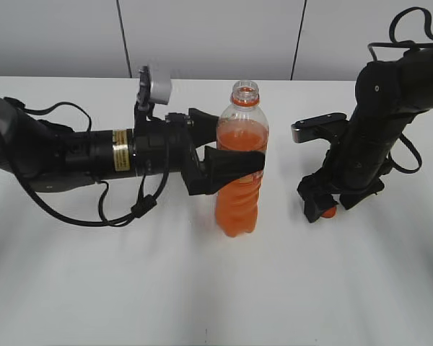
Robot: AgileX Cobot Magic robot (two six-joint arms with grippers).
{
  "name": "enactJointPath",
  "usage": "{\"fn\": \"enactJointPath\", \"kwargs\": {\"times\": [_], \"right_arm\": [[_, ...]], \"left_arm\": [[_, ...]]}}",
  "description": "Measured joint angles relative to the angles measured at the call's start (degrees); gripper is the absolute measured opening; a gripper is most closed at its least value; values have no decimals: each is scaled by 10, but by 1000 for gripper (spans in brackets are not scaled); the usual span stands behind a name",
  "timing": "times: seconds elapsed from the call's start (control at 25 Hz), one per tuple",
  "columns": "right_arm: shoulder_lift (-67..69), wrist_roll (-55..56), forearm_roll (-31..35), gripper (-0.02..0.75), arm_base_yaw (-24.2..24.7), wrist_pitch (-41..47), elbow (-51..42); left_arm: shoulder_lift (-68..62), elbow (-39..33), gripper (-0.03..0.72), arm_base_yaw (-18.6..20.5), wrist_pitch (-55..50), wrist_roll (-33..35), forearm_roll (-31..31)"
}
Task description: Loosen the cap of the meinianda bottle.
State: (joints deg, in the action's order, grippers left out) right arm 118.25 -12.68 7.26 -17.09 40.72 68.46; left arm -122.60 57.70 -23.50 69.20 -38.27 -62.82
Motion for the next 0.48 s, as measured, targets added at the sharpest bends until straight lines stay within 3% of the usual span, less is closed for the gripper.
{"fn": "enactJointPath", "kwargs": {"times": [0.48], "right_arm": [[-35,-3,4,577,0,1,0]], "left_arm": [[92,0,594,0,1,-52,0]]}}
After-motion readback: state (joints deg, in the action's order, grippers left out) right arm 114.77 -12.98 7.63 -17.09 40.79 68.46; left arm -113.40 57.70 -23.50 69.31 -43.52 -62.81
